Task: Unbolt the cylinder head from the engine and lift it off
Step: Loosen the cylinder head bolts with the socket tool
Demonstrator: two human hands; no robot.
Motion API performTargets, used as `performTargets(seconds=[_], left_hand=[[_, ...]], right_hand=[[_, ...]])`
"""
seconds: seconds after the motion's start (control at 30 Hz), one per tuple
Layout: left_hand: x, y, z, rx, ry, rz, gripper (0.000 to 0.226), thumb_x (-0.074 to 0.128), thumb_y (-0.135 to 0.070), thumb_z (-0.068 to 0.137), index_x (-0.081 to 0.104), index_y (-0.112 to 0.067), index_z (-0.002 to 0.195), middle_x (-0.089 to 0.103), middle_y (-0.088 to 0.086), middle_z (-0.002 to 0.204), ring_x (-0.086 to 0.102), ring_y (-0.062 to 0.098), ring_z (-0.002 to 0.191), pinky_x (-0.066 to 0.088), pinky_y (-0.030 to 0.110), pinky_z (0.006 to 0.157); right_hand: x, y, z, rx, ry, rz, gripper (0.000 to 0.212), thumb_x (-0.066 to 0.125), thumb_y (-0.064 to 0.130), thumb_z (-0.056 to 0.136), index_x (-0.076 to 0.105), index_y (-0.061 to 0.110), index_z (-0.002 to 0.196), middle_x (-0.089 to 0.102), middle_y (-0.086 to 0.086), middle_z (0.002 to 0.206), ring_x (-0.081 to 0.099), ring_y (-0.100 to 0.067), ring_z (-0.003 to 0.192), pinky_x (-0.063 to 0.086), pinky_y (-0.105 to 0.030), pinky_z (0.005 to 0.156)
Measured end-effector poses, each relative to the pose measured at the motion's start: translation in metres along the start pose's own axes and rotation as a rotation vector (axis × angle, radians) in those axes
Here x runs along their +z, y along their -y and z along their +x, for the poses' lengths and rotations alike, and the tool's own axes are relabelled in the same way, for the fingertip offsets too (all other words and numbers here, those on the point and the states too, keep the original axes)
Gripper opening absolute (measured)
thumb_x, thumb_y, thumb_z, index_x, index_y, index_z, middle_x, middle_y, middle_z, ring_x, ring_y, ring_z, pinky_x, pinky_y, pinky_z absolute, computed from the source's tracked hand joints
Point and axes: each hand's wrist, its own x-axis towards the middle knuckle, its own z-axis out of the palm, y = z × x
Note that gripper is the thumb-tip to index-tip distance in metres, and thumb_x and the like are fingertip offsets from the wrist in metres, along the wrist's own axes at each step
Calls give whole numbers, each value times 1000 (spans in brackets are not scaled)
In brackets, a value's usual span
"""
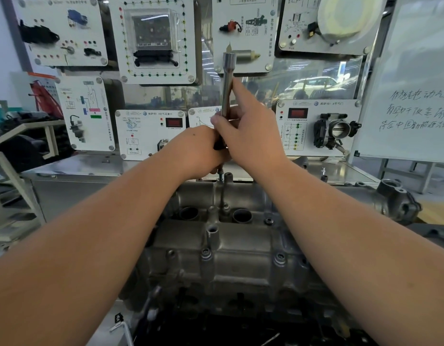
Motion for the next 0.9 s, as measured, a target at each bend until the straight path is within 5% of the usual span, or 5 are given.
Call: performTargets(seconds=[0.23, 0.37, 0.57, 0.7, 0.9], left_hand=[[0, -1, -2, 31, 7, -2, 22, 50, -27, 100, 66, -12, 94, 74, 11, 88, 68, 26, 81, 55, 46, 81], [-1, -1, 0, 4, -3, -9, 25, 53, -26, 96, 68, -13, 80, 75, 5, 76, 70, 22, 75, 55, 37, 76], [1, 0, -1, 48, 0, -20, 20, 48, -26, 100, 62, -15, 91, 73, 13, 85, 68, 26, 77, 55, 42, 74], [0, 0, -1, 12, -22, -35, 26, 54, -26, 95, 64, -18, 72, 74, 4, 71, 71, 22, 72, 54, 33, 71], [0, -1, -3, 32, 5, -52, 21, 49, -27, 100, 65, -13, 98, 74, 10, 88, 69, 26, 81, 55, 47, 81]], right_hand=[[-1, -2, 2, -2, -10, -1, 46, 57, 16, 98, 47, 14, 142, 70, -1, 89, 66, -16, 78, 56, -35, 76], [1, -1, 2, -4, -48, -15, 47, 63, 21, 95, 50, 15, 140, 71, 1, 96, 66, -15, 86, 52, -24, 74], [-1, -3, 5, 24, 1, 1, 44, 56, 17, 100, 45, 11, 142, 70, -3, 87, 68, -15, 78, 56, -36, 73], [0, 0, 1, -17, -33, -14, 59, 63, 23, 97, 39, 20, 151, 72, 1, 95, 68, -14, 83, 55, -31, 78], [-1, -1, 4, 5, 16, 36, 57, 55, 14, 101, 35, 19, 154, 71, -3, 91, 70, -18, 82, 57, -42, 82]])
